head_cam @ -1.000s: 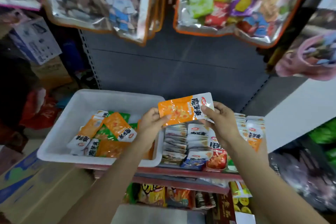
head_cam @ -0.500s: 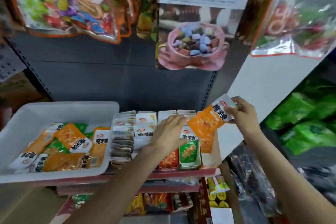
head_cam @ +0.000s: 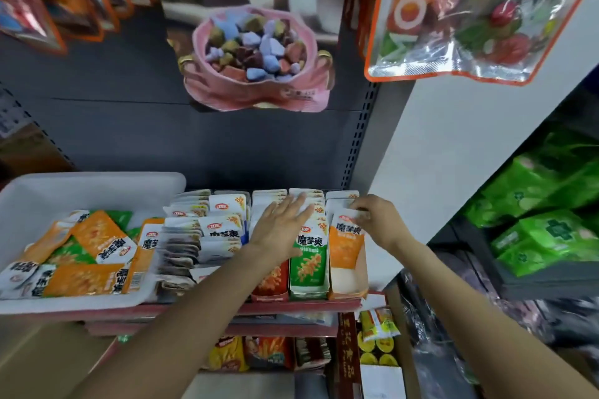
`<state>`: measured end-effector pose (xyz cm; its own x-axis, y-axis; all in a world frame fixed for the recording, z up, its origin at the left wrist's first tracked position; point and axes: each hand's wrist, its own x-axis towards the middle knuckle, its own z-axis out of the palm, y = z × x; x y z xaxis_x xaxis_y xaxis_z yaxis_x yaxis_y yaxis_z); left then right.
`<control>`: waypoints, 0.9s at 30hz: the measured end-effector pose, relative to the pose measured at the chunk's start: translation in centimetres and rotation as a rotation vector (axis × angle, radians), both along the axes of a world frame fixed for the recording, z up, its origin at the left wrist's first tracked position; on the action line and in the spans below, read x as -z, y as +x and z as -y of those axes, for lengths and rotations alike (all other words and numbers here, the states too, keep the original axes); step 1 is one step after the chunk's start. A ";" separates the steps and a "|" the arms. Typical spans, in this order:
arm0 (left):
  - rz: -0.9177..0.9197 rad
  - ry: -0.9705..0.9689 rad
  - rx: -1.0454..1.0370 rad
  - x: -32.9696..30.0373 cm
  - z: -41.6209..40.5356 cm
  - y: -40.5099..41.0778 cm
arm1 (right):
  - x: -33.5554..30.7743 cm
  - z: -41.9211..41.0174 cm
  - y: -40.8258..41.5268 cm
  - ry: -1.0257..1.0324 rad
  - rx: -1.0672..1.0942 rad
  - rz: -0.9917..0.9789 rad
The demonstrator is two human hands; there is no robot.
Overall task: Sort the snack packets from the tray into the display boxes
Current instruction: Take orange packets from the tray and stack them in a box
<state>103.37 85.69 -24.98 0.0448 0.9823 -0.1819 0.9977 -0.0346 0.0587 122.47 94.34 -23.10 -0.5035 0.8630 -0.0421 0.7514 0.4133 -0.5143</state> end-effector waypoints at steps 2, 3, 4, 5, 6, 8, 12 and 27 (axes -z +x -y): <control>0.010 0.005 -0.001 0.1 0.0 0.1 | 1.5 -0.2 -0.1 0.034 0.026 0.032; 0.011 0.007 0.000 0.1 0.0 0.1 | 2.1 -0.1 -0.3 0.056 0.054 0.048; 0.013 0.010 -0.001 0.1 0.0 0.2 | 2.5 0.0 -0.4 0.081 0.085 0.066; 0.018 0.010 -0.003 0.2 0.0 0.2 | 2.7 0.2 -0.5 0.114 0.102 0.086; 0.025 0.010 -0.005 0.1 0.0 0.2 | 3.0 0.3 -0.6 0.148 0.101 0.104; 0.063 0.018 -0.014 -0.1 0.0 0.2 | 3.1 0.7 -0.7 0.219 0.072 0.108; 0.202 0.111 -0.059 -1.7 0.5 0.2 | 2.5 1.5 -1.3 0.282 0.037 0.061; 0.511 0.638 -0.587 -4.0 12.9 -15.8 | -3.6 11.9 -20.5 0.072 -0.370 -0.329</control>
